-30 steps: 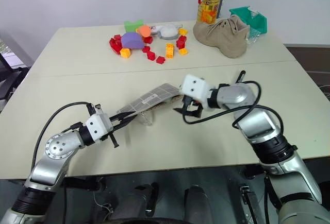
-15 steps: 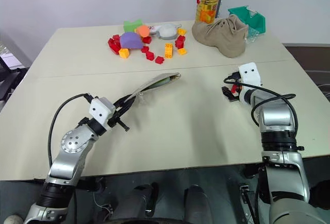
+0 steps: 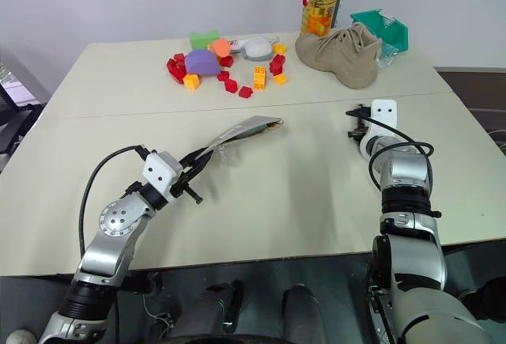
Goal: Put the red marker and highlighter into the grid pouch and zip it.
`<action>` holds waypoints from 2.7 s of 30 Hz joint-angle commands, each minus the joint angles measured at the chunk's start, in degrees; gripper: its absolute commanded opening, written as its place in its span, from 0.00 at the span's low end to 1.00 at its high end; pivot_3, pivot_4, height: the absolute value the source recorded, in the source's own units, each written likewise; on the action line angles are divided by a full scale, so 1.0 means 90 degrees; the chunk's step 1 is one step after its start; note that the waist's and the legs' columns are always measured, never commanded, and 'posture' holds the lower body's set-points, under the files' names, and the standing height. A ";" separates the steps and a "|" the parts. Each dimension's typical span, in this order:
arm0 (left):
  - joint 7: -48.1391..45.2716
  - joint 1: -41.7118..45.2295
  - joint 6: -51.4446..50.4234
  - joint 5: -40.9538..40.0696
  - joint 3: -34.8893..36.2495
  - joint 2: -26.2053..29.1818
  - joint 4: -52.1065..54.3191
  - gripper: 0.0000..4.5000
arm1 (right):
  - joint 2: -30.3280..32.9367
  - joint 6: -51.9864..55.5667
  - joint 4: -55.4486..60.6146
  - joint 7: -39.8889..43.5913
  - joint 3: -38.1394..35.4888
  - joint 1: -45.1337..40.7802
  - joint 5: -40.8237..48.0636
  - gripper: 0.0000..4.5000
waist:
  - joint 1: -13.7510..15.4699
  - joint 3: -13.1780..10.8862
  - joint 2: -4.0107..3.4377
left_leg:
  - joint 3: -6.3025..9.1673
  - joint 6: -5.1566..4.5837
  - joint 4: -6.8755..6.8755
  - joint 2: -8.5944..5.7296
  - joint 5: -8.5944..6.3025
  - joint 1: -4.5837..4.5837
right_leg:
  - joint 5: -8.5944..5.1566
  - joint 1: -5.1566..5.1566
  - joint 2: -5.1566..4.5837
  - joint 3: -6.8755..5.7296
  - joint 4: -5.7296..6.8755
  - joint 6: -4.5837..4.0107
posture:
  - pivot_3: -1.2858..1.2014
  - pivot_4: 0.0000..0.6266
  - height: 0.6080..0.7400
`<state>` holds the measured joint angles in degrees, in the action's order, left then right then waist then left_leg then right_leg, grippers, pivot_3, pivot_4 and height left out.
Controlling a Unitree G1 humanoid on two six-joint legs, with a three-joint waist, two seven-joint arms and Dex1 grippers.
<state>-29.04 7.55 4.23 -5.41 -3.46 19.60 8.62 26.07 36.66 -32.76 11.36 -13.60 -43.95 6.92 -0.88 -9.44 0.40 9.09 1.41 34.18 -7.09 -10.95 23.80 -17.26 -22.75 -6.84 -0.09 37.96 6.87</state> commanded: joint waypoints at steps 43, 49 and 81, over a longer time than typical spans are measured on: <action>-0.1070 0.0026 0.0370 -0.0232 -0.0342 0.0429 0.0424 0.00 | 0.1786 -0.4044 0.4196 0.4670 0.3713 0.0555 -0.2362 0.08 | 0.0024 -0.0002 0.0001 | 0.0002 -0.0002 0.0006 0.0000 -0.0003 0.0001 | 0.0000 0.0001 -0.0001 -0.0001 -0.0004 0.0005 | 0.52 0.24 1.00; -0.1087 0.0070 0.0355 -0.0152 -0.0298 0.0384 0.0382 0.00 | 0.1540 -0.4181 0.4145 0.4658 0.3766 0.0509 -0.2470 0.31 | 0.0022 -0.0002 0.0001 | 0.0003 -0.0001 0.0005 0.0000 -0.0003 0.0001 | 0.0000 0.0001 -0.0001 -0.0001 -0.0004 0.0004 | 0.52 0.24 1.00; 0.0376 0.0913 -0.0493 -0.0911 0.0180 -0.1178 0.0269 0.00 | -0.1570 0.0857 0.4972 0.2167 0.2254 0.0694 0.1130 0.47 | 0.0012 0.0000 0.0004 | 0.0011 0.0001 0.0010 -0.0003 -0.0001 0.0001 | 0.0001 -0.0001 0.0001 -0.0002 0.0005 0.0004 | 0.52 0.24 1.00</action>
<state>-25.76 15.56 -0.76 -13.05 -1.50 9.04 8.48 12.54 45.71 11.58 31.55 6.93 -36.18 16.98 -0.77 -9.44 0.44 9.20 1.42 34.27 -7.12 -10.96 23.81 -17.25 -22.75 -6.83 -0.11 38.01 6.91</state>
